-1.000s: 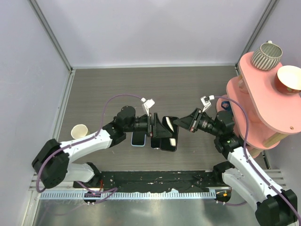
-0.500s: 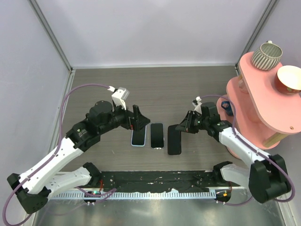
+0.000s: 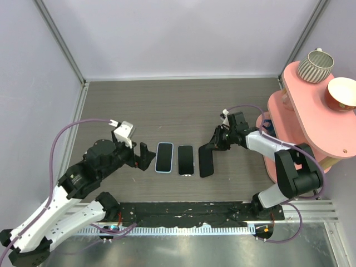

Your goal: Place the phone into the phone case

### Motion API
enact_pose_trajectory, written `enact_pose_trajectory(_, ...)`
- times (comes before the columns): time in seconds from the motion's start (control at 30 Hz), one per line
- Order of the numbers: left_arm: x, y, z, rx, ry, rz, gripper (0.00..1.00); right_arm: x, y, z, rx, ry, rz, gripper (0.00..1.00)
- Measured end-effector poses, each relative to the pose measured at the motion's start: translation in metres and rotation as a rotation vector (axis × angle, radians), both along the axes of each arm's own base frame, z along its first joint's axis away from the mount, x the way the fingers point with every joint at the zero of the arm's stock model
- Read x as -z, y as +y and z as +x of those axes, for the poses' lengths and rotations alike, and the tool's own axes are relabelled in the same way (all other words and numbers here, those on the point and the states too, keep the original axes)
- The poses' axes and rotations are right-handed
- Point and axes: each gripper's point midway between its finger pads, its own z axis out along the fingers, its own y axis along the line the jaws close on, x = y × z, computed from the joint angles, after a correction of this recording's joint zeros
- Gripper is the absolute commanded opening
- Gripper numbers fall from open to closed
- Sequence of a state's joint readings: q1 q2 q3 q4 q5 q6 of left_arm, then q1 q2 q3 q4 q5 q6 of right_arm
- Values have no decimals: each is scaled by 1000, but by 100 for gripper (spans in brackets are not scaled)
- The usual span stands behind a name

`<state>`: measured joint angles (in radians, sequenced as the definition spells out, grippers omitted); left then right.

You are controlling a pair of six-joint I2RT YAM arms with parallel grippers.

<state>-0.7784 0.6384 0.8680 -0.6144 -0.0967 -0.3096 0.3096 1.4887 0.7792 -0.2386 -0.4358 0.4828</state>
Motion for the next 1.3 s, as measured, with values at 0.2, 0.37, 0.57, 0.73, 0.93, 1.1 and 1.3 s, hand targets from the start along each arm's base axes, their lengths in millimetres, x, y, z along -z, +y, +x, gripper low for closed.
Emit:
enact_pose_trajectory(0.2,-4,12,-4,-16,-56,-1,100,7,-3,5,11,19,10,13)
enact_pose_trajectory(0.37,1,11,0,-19,-43,25,100,9,-2,9,20,4,24,3)
enact_pose_trajectory(0.57,1,14,2,-35,-47,31,100,13,-3,12,54,-22,94,4)
enact_pose_trajectory(0.73,-4,22,2,-63,-79,24,100,15,-3,14,77,-37,131,39)
enact_pose_trajectory(0.93,-5,26,4,-85,-91,34,100,27,-20,16,133,-43,38,75)
enact_pose_trajectory(1.1,-4,27,5,-95,-94,37,100,-3,-33,21,136,-103,-44,91)
enact_pose_trajectory(1.3,-5,27,5,-94,-90,31,100,-78,-38,16,110,-241,-111,92)
